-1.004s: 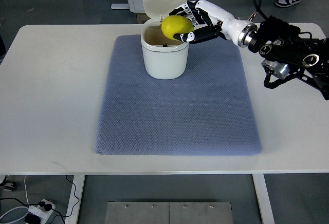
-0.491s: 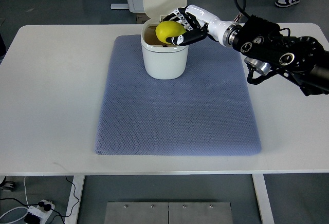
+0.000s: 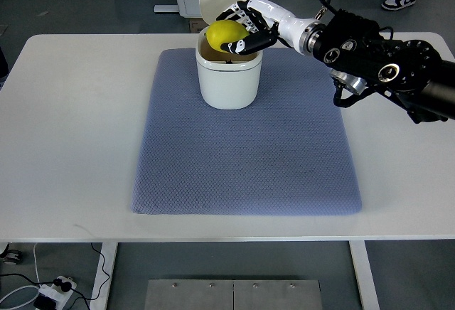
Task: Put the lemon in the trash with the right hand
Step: 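Carry the lemon over the open white trash bin, then open the right hand fingers to drop the lemon into the bin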
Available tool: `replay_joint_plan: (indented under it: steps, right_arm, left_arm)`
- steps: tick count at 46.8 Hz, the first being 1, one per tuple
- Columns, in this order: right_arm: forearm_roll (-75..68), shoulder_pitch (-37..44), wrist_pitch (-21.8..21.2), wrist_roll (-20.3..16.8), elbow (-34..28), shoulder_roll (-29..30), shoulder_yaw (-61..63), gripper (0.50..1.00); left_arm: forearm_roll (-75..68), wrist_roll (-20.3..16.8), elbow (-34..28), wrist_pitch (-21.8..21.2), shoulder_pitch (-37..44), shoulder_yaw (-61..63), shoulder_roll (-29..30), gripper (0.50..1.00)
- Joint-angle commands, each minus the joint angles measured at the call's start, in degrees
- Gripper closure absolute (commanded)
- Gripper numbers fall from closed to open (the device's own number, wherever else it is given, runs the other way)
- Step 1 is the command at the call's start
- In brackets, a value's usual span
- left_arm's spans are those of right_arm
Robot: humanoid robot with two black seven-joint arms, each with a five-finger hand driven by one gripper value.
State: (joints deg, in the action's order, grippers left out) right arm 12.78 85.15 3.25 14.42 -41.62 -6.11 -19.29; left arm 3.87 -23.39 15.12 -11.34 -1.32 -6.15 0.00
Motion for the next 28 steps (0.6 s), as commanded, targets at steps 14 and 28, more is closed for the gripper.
replay_joint_plan:
  steps: [14, 28]
  right_arm:
    - [0.1, 0.1, 0.2, -1.7, 2.1, 1.0, 0.2, 0.871]
    - [0.1, 0.2, 0.2, -1.4, 1.6, 0.8, 1.8, 0.5]
  left_arm:
    - [0.0, 0.0, 0.0, 0.0, 0.0, 0.0, 0.0, 0.5]
    - [0.0, 0.0, 0.0, 0.0, 0.0, 0.0, 0.0, 0.5]
